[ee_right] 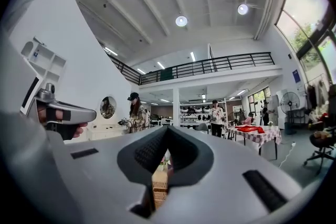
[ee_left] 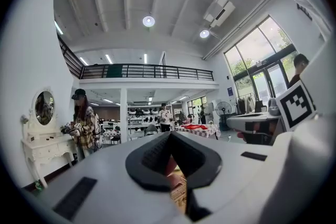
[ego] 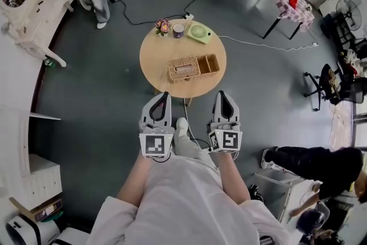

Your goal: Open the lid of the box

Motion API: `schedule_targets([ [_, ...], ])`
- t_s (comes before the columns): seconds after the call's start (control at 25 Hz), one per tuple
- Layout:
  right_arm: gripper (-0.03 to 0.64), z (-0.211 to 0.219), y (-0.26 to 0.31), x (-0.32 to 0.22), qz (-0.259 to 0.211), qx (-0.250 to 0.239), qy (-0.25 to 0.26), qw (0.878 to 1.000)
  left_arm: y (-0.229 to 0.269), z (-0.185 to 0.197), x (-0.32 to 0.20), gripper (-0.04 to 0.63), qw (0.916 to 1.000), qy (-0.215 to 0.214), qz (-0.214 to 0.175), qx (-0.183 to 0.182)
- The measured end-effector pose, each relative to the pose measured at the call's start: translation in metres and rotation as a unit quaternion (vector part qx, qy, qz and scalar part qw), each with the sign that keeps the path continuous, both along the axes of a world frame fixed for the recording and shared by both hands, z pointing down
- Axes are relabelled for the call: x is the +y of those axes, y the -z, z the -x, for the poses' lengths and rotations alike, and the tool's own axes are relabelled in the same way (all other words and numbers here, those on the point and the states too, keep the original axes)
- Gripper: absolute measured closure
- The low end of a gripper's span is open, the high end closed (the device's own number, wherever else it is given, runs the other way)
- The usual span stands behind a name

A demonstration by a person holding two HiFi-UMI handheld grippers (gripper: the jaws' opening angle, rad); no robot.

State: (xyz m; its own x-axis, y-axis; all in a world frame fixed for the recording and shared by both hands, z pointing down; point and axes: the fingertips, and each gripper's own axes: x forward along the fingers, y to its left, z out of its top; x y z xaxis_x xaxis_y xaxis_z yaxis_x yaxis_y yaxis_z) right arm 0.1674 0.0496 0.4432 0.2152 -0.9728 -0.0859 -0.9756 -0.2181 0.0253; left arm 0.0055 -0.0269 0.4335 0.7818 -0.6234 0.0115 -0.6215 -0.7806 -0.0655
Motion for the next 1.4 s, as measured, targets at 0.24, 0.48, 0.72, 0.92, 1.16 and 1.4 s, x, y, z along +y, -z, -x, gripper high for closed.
schedule_targets([
  [0.24,0.632,-0.040,-0.002,-0.065,-0.007,0.013,0.022,1.000,-0.004,-0.036,-0.060,0.601,0.9995,0.027,0.001,-0.014],
  [0.48,0.632,-0.063,-0.001,-0.120,0.018,0.121,0.074,0.990,-0.002,-0.070,-0.105,0.601,0.9984,0.053,-0.006,-0.016],
  [0.72,0.629,-0.063,-0.032,-0.147,0.130,0.305,0.094,0.939,-0.003,-0.084,-0.126,0.601,0.9976,0.066,-0.006,-0.018],
  [0.92,0.627,-0.060,-0.053,-0.158,0.166,0.385,0.096,0.903,-0.008,-0.090,-0.138,0.601,0.9978,0.062,-0.002,-0.020],
  [1.16,0.626,-0.052,-0.064,-0.171,0.190,0.464,0.093,0.860,-0.008,-0.089,-0.146,0.601,0.9985,0.054,0.004,-0.010],
  [1.4,0.623,-0.034,-0.093,-0.182,0.234,0.486,0.164,0.826,-0.011,-0.081,-0.151,0.601,0.9987,0.049,0.005,-0.015],
])
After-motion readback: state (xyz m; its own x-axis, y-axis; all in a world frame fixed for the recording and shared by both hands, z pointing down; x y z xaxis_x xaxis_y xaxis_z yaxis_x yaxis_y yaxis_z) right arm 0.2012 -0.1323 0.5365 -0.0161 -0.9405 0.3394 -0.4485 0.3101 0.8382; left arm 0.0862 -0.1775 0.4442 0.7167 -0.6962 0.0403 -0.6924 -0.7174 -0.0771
